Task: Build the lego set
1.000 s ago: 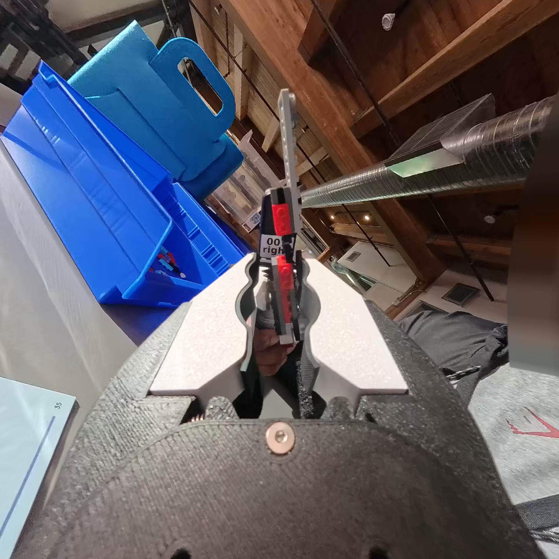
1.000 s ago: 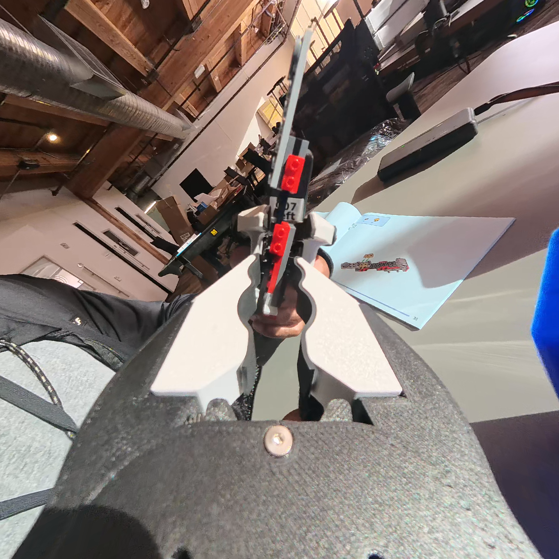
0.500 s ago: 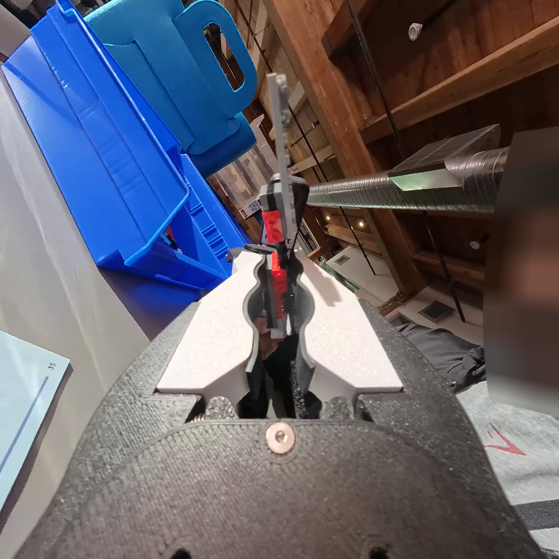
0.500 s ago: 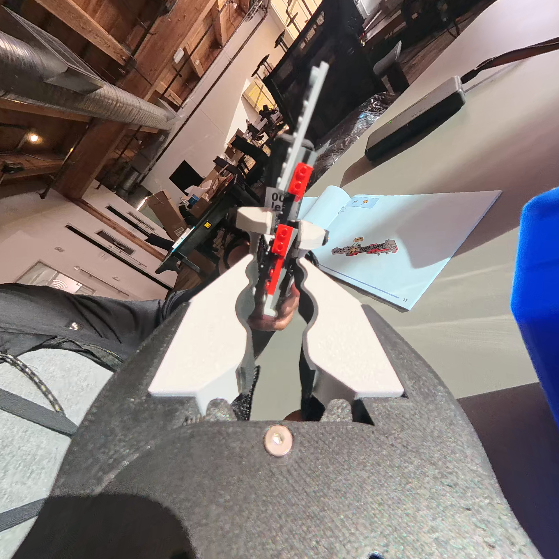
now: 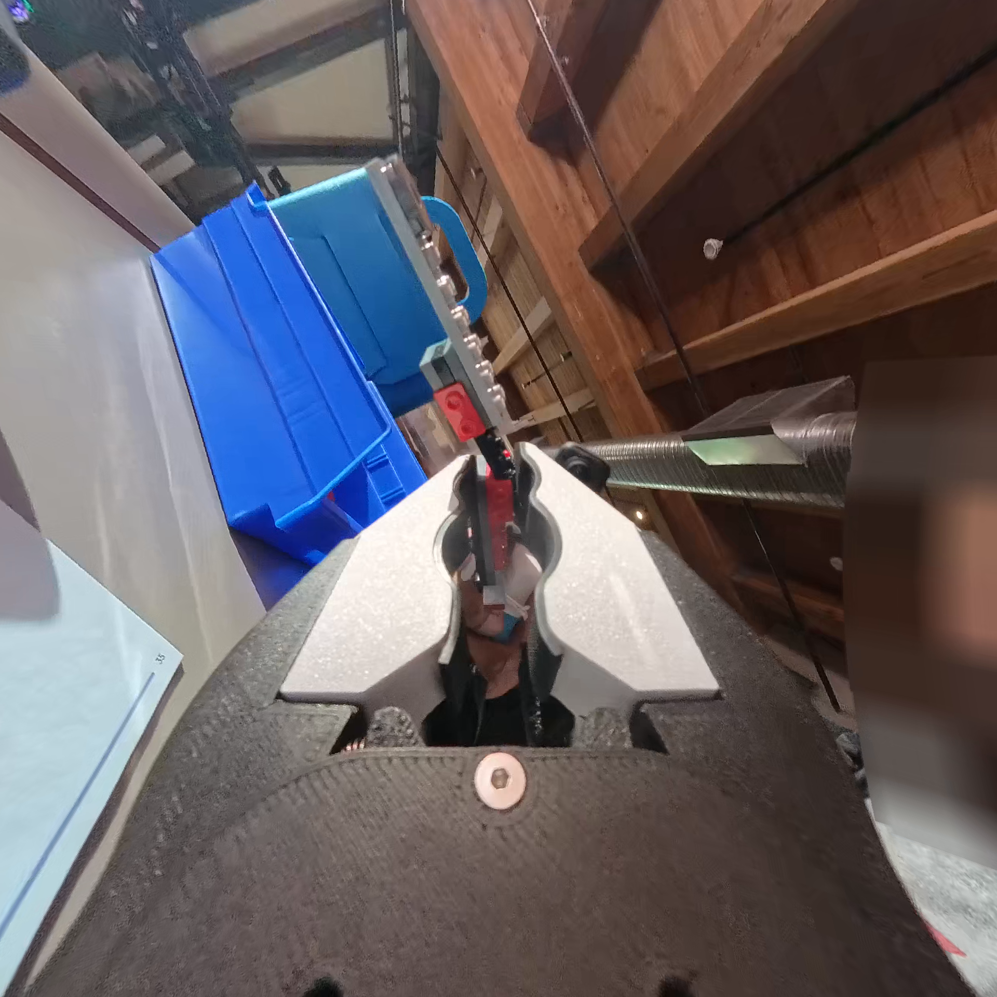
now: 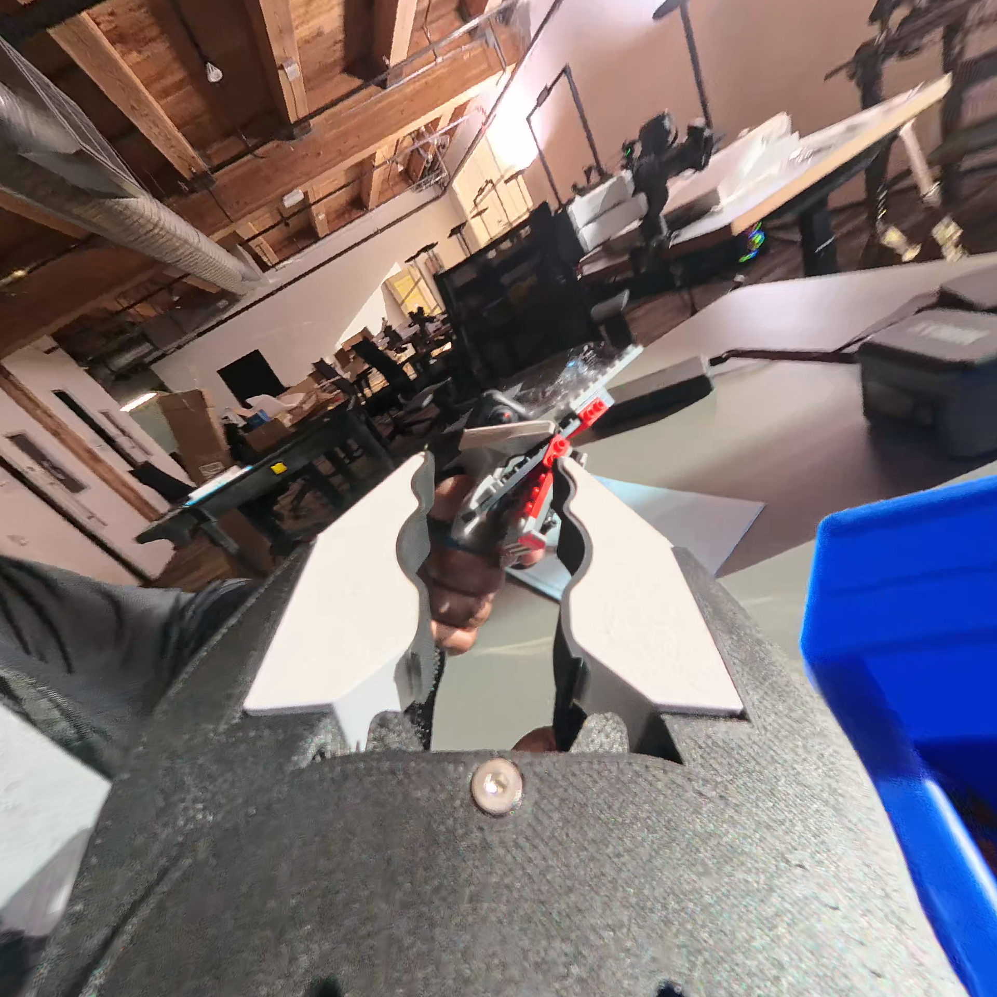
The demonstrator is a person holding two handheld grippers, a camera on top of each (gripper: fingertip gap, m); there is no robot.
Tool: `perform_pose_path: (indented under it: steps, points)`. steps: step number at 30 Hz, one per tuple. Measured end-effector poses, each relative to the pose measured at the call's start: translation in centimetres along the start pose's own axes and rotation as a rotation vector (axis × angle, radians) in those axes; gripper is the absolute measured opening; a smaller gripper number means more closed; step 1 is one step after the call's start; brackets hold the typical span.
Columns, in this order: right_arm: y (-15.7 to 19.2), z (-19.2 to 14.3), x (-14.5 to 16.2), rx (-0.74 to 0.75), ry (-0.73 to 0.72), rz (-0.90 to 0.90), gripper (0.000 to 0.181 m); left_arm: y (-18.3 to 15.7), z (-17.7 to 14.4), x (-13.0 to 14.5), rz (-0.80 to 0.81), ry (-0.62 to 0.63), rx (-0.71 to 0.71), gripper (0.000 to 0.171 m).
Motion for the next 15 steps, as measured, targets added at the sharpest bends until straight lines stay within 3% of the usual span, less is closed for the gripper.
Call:
perform_pose_path:
  steps: [3, 9, 15]
  points:
    - [-0.1, -0.1, -0.2, 0.087, -0.03, -0.127, 0.046, 0.2, -0.5, -0.7, 0.008, -0.055, -0.018, 0.013]
    - [-0.5, 1.2, 1.6, 0.262, 0.049, -0.342, 0.056, 0.2, -0.9, -1.3, 0.012, -0.13, -0.022, 0.014]
    - [-0.6, 1.6, 2.3, 0.476, 0.079, -0.768, 0.059, 1.1, -1.2, -1.4, 0.085, -0.161, -0.148, 0.014]
Point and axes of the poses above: each gripper's, where its closed fingertips meet, z out along the fingers, x out of its underside, y = z × x across the jaws, the point moved 1 cm from there along -z, back along the fingers, and after that the axes turned 7 degrees about y, right-handed, at the moved point
